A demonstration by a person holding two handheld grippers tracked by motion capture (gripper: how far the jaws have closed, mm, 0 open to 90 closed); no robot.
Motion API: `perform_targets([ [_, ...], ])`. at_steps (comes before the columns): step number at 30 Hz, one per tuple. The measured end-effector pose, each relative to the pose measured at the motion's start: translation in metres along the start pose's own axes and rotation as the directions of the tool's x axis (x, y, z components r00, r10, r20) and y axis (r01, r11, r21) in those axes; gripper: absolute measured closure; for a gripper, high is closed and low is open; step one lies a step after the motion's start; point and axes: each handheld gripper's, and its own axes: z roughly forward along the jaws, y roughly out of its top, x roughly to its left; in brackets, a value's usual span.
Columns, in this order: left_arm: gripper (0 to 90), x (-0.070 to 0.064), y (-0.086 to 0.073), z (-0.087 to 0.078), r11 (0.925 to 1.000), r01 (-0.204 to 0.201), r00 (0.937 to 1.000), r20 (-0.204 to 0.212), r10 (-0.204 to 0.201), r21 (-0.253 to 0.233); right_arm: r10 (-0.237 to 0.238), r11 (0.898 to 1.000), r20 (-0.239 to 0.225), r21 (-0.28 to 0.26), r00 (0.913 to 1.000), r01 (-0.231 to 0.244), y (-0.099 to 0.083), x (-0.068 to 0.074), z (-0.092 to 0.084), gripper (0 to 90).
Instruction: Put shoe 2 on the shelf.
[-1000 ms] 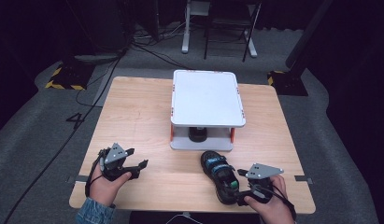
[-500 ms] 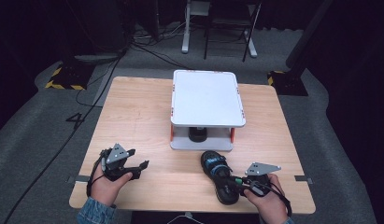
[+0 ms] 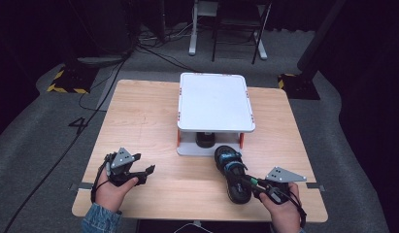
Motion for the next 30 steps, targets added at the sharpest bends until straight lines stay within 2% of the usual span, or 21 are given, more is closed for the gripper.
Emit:
perform_targets([
  [5, 29.9, 0.001, -0.004, -0.004, 1.0, 0.005, 1.0, -0.007, -0.005, 0.003, 0.03, 0.998, 0.058, -0.048, 0.9979, -0.027, 0.008, -0.005, 0.003, 78.3],
  [10, 30.0, 0.005, -0.008, -0.011, 0.9999, 0.015, 0.9995, -0.028, -0.015, -0.001, 0.086, 0.993, 0.114, -0.091, 0.9897, -0.076, 0.017, -0.013, 0.016, 78.2],
  [12, 30.0, 0.005, -0.011, -0.014, 0.9995, 0.03, 0.9989, -0.036, -0.03, -0.005, 0.091, 0.992, 0.136, -0.103, 0.9865, -0.077, 0.021, -0.015, 0.023, 78.2],
  [21, 30.0, 0.011, -0.017, -0.024, 0.999, 0.044, 0.9972, -0.061, -0.045, -0.008, 0.147, 0.984, 0.196, -0.133, 0.9695, -0.123, 0.038, -0.022, 0.057, 78.1],
  [23, 30.0, 0.012, -0.018, -0.024, 0.9989, 0.046, 0.9969, -0.064, -0.046, -0.01, 0.166, 0.98, 0.18, -0.139, 0.9696, -0.142, 0.043, -0.022, 0.065, 78.3],
  [25, 30.0, 0.012, -0.018, -0.024, 0.999, 0.045, 0.9969, -0.065, -0.045, -0.008, 0.16, 0.982, 0.2, -0.133, 0.9667, -0.134, 0.049, -0.017, 0.072, 78.2],
  [26, 30.0, 0.012, -0.018, -0.024, 0.9989, 0.046, 0.997, -0.062, -0.047, -0.007, 0.134, 0.987, 0.238, -0.12, 0.9619, -0.108, 0.053, -0.014, 0.076, 78.1],
  [28, 30.0, 0.011, -0.018, -0.024, 0.9988, 0.048, 0.997, -0.06, -0.048, -0.009, 0.129, 0.988, 0.242, -0.119, 0.9617, -0.103, 0.056, -0.013, 0.085, 78.2],
  [30, 30.0, 0.011, -0.018, -0.025, 0.9987, 0.049, 0.9969, -0.062, -0.05, -0.012, 0.138, 0.987, 0.257, -0.114, 0.9565, -0.112, 0.058, -0.016, 0.091, 78.1],
])
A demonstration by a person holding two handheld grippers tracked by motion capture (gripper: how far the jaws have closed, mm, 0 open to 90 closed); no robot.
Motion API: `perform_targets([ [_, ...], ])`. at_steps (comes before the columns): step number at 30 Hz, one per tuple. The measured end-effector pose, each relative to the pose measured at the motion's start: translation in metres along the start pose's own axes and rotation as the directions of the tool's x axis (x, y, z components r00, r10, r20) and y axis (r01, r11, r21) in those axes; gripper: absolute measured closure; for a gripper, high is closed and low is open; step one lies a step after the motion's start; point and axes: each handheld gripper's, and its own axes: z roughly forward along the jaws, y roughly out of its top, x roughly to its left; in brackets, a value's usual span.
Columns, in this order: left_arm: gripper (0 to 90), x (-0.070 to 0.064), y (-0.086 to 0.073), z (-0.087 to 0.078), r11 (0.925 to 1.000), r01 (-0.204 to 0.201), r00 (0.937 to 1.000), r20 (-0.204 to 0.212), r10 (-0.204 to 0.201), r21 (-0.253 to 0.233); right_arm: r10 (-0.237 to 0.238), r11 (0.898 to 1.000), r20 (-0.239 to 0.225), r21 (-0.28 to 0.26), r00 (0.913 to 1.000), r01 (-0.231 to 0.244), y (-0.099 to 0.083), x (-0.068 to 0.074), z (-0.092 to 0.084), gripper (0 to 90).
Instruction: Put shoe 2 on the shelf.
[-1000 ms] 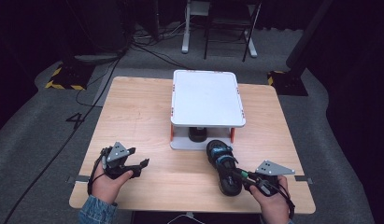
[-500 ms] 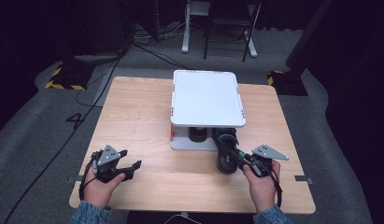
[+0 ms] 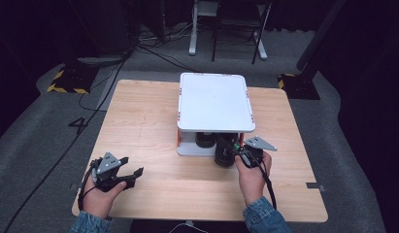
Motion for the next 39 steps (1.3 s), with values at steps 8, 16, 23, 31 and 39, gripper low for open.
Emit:
perform_targets([
  [8, 30.0, 0.0, 0.0, 0.002, 0.9999, -0.009, 0.9999, 0.006, 0.009, 0.005, 0.023, 1.0, 0.083, -0.016, 0.9963, -0.021, 0.004, -0.01, 0.019, 77.8],
  [16, 30.0, 0.001, 0.0, 0.003, 1.0, -0.005, 1.0, 0.007, 0.005, 0.005, 0.027, 0.999, 0.095, -0.019, 0.9951, -0.026, 0.006, -0.018, 0.038, 76.9],
  [23, 30.1, -0.001, 0.001, 0.003, 0.9999, -0.009, 0.9999, 0.011, 0.009, 0.005, 0.004, 0.999, 0.05, -0.053, 0.9987, -0.001, 0.002, -0.022, 0.036, 50.4],
  [31, 30.0, -0.002, 0.0, 0.005, 0.9999, -0.011, 0.9999, 0.013, 0.011, 0.01, -0.13, 0.988, -0.013, -0.084, 0.9915, 0.128, -0.014, -0.019, -0.007, 40.5],
  [39, 30.0, -0.006, 0.002, 0.009, 0.9996, -0.02, 0.9995, 0.024, 0.019, 0.021, -0.054, 0.997, -0.066, 0.058, 0.9963, 0.057, -0.044, -0.022, 0.003, 62.6],
])
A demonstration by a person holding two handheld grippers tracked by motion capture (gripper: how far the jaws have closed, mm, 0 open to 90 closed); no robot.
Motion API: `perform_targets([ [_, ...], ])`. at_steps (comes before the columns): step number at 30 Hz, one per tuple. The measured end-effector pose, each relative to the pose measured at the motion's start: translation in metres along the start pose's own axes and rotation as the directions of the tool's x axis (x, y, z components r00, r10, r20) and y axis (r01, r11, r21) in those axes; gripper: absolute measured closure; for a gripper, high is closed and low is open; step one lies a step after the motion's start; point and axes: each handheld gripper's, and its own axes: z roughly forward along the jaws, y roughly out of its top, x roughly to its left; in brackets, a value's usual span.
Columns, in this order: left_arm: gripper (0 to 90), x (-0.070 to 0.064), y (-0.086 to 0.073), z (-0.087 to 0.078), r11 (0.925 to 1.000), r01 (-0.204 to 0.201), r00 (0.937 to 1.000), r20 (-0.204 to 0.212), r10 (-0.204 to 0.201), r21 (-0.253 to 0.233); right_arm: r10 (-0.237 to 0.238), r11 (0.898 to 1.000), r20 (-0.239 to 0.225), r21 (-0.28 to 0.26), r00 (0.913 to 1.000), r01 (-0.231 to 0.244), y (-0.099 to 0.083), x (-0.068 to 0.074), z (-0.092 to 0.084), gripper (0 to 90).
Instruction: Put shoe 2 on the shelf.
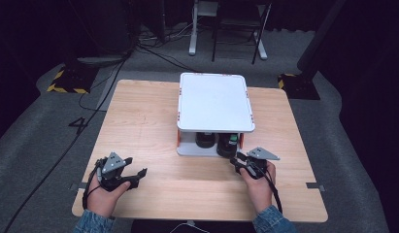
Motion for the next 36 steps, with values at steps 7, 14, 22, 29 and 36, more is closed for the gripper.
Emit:
perform_targets([
  [7, 29.9, 0.002, -0.002, 0.002, 1.0, 0.006, 1.0, 0.004, -0.006, 0.006, 0.024, 1.0, 0.062, -0.001, 0.9978, -0.024, 0.004, 0.0, 0.017, 51.4],
  [14, 30.0, 0.002, -0.003, 0.001, 1.0, 0.006, 1.0, 0.003, -0.006, 0.006, 0.014, 1.0, 0.02, 0.027, 0.9997, -0.015, 0.011, -0.003, 0.023, 52.0],
  [22, 30.0, 0.001, -0.004, 0.0, 1.0, 0.005, 1.0, 0.002, -0.005, 0.005, -0.048, 0.999, 0.065, 0.012, 0.9967, 0.047, 0.011, 0.002, 0.02, 56.9],
  [29, 29.9, 0.003, -0.005, -0.002, 1.0, 0.005, 1.0, -0.005, -0.005, 0.004, -0.019, 1.0, 0.058, 0.012, 0.9981, 0.018, 0.008, 0.003, 0.018, 59.7],
  [36, 29.9, 0.001, -0.004, 0.0, 1.0, 0.0, 1.0, 0.0, 0.0, 0.007, -0.004, 1.0, 0.066, 0.014, 0.9978, 0.003, 0.004, 0.003, 0.027, 46.4],
])
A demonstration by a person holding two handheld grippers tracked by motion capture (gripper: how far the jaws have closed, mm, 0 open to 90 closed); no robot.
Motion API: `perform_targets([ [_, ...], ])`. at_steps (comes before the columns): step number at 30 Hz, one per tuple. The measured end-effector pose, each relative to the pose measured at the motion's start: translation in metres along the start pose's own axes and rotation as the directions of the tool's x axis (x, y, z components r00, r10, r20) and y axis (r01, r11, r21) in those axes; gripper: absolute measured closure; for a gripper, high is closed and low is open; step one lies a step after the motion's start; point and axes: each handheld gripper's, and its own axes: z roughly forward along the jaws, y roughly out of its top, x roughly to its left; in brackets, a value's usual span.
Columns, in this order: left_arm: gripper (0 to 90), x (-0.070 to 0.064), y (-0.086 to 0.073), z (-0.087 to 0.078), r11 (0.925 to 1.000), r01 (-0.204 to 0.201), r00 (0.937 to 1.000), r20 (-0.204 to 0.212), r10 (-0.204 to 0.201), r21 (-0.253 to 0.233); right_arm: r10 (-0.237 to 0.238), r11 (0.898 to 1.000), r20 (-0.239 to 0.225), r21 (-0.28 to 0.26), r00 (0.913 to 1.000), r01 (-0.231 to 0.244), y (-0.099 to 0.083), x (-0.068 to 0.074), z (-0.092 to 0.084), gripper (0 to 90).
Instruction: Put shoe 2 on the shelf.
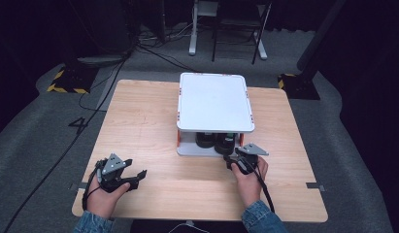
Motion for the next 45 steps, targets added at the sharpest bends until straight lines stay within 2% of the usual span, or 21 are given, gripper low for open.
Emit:
perform_targets([
  [1, 29.9, 0.0, 0.0, -0.001, 1.0, 0.002, 1.0, 0.001, -0.002, -0.001, 0.002, 1.0, -0.015, 0.001, 0.9999, -0.002, 0.001, -0.001, -0.001, 47.6],
  [4, 29.9, 0.001, 0.0, -0.001, 0.9999, 0.013, 0.9999, -0.002, -0.013, -0.003, -0.041, 0.999, -0.012, -0.002, 0.9991, 0.041, 0.001, -0.001, -0.004, 52.4],
  [7, 30.0, 0.002, -0.001, -0.002, 1.0, 0.005, 1.0, -0.005, -0.005, -0.002, -0.035, 0.999, 0.001, -0.016, 0.9994, 0.035, 0.0, -0.004, -0.009, 59.2],
  [8, 29.9, 0.002, -0.001, -0.002, 1.0, 0.004, 1.0, -0.005, -0.004, -0.003, -0.033, 0.999, 0.01, -0.023, 0.9994, 0.033, -0.001, -0.005, -0.01, 59.4],
  [11, 29.9, 0.001, -0.001, 0.0, 1.0, 0.006, 1.0, -0.001, -0.006, 0.002, -0.007, 1.0, -0.007, -0.025, 1.0, 0.007, 0.0, -0.007, -0.009, 58.8],
  [15, 29.9, 0.0, 0.0, 0.001, 1.0, 0.003, 1.0, -0.001, -0.003, 0.001, -0.043, 0.999, -0.001, -0.023, 0.9991, 0.043, 0.005, -0.002, -0.004, 58.8],
  [19, 30.0, 0.001, 0.0, 0.0, 1.0, 0.004, 1.0, -0.001, -0.004, -0.001, -0.035, 0.999, -0.002, -0.026, 0.9994, 0.035, 0.005, 0.0, -0.003, 58.8],
  [22, 30.0, 0.002, -0.001, 0.003, 0.9999, 0.001, 1.0, -0.001, -0.001, 0.012, -0.007, 0.999, 0.002, -0.036, 1.0, 0.007, 0.003, 0.005, 0.0, 42.5],
  [23, 29.9, 0.001, -0.002, 0.004, 0.9999, 0.005, 1.0, -0.002, -0.005, 0.012, -0.008, 0.999, 0.021, -0.052, 0.9998, 0.009, 0.004, 0.007, 0.002, 36.2],
  [24, 29.9, 0.001, -0.002, 0.004, 0.9999, 0.002, 1.0, 0.006, -0.002, 0.017, -0.017, 0.998, 0.059, -0.059, 0.9981, 0.021, 0.004, 0.009, 0.005, 30.4],
  [25, 29.9, 0.0, -0.002, 0.004, 0.9998, -0.005, 1.0, 0.004, 0.005, 0.017, -0.028, 0.998, 0.081, -0.051, 0.9963, 0.033, 0.005, 0.01, 0.009, 24.9],
  [27, 29.9, 0.0, -0.001, 0.004, 0.9999, -0.002, 1.0, 0.009, 0.001, 0.013, -0.006, 0.999, 0.078, -0.034, 0.9969, 0.009, 0.007, 0.01, 0.016, 20.8],
  [28, 29.9, 0.0, -0.001, 0.003, 0.9999, -0.001, 1.0, 0.005, 0.001, 0.01, 0.004, 1.0, 0.061, -0.03, 0.9981, -0.003, 0.008, 0.008, 0.017, 23.9],
  [30, 29.9, 0.001, -0.001, 0.002, 0.9999, 0.004, 1.0, 0.008, -0.004, 0.012, 0.014, 1.0, -0.008, -0.024, 0.9999, -0.014, 0.009, 0.004, 0.014, 34.9],
  [32, 29.9, 0.002, -0.001, 0.002, 1.0, 0.001, 1.0, 0.001, -0.001, 0.008, -0.013, 1.0, -0.008, -0.017, 0.9999, 0.013, 0.007, 0.002, 0.01, 37.5],
  [35, 29.9, 0.002, -0.002, 0.002, 0.9999, 0.008, 1.0, 0.002, -0.008, 0.008, -0.004, 1.0, -0.005, -0.019, 1.0, 0.003, 0.006, 0.0, 0.005, 41.1],
  [39, 29.9, 0.001, -0.001, 0.0, 1.0, 0.005, 1.0, 0.001, -0.005, 0.001, -0.047, 0.998, 0.021, -0.028, 0.9987, 0.048, 0.004, 0.001, -0.004, 47.8],
  [41, 29.9, 0.002, -0.001, 0.001, 1.0, 0.007, 1.0, -0.001, -0.007, 0.003, -0.045, 0.999, 0.018, -0.029, 0.9988, 0.046, 0.002, -0.001, -0.004, 47.2],
  [45, 29.9, -0.001, 0.0, 0.003, 0.9999, -0.002, 1.0, 0.008, 0.002, 0.011, -0.053, 0.998, 0.005, -0.021, 0.9986, 0.053, 0.01, 0.004, 0.009, 40.0],
])
